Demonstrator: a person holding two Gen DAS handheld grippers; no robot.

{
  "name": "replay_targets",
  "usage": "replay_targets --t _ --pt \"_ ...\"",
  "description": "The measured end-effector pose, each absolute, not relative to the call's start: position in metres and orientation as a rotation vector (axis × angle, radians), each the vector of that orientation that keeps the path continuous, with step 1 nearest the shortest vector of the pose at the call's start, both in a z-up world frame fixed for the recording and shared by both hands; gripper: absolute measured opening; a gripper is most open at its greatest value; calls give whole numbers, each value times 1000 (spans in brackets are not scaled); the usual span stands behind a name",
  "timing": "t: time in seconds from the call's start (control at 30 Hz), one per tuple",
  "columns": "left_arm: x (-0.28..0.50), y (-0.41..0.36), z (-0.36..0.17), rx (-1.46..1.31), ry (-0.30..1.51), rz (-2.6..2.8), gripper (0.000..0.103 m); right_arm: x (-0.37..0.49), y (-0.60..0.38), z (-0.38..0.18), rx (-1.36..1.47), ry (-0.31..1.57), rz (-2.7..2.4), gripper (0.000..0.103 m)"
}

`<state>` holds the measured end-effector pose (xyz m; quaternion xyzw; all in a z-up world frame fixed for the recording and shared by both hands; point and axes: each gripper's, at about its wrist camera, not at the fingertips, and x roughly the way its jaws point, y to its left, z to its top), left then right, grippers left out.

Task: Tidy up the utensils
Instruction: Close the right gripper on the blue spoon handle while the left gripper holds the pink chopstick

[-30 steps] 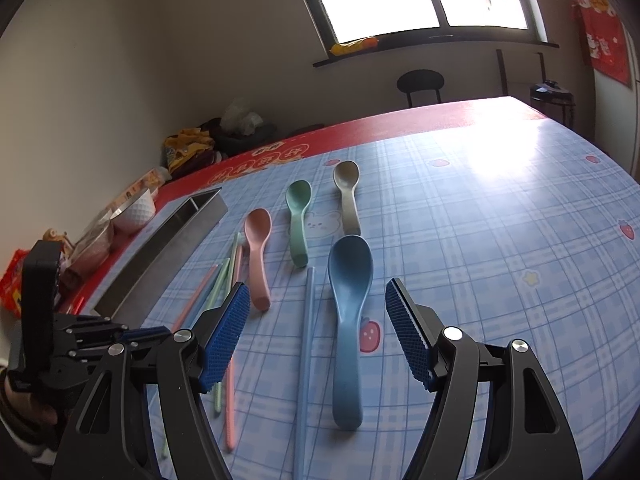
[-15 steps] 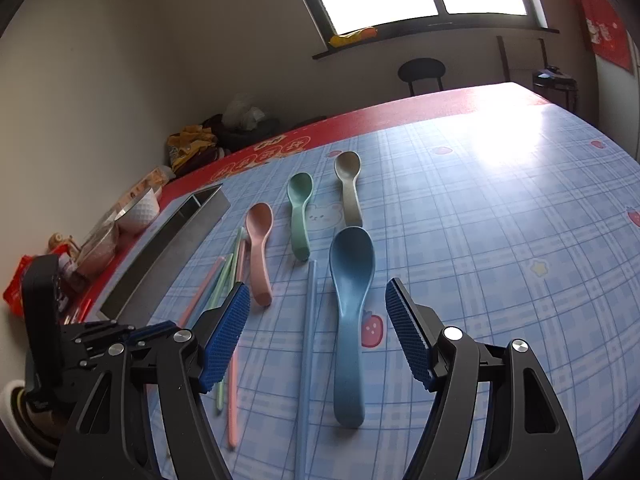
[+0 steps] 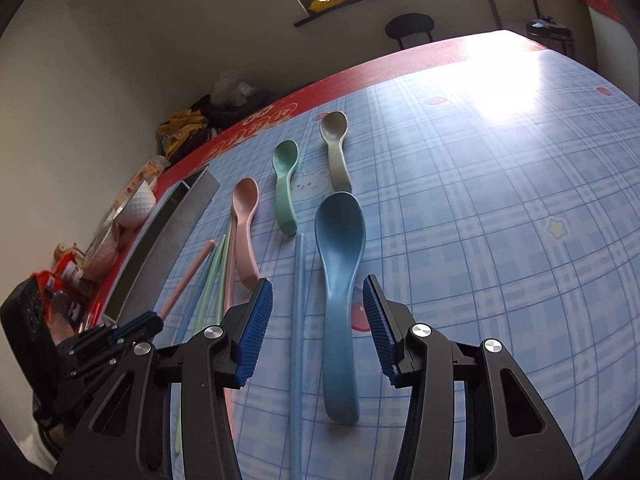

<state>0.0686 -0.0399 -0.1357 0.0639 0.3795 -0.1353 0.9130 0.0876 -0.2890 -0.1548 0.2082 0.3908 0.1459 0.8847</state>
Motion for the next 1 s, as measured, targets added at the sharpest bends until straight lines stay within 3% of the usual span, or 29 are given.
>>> replay_targets --t 0.2,0.33,0.47,1.0 --pt "71 -34 -137 87 802 -311 6 96 -296 -166 503 882 300 30" --pt "74 -33 -139 75 827 -335 6 99 -290 -168 496 906 321 14" --pt "80 -32 -145 53 873 -356 6 99 -278 -164 434 903 335 7" --pt "83 -43 -149 115 893 -336 8 106 -273 -165 393 930 345 8"
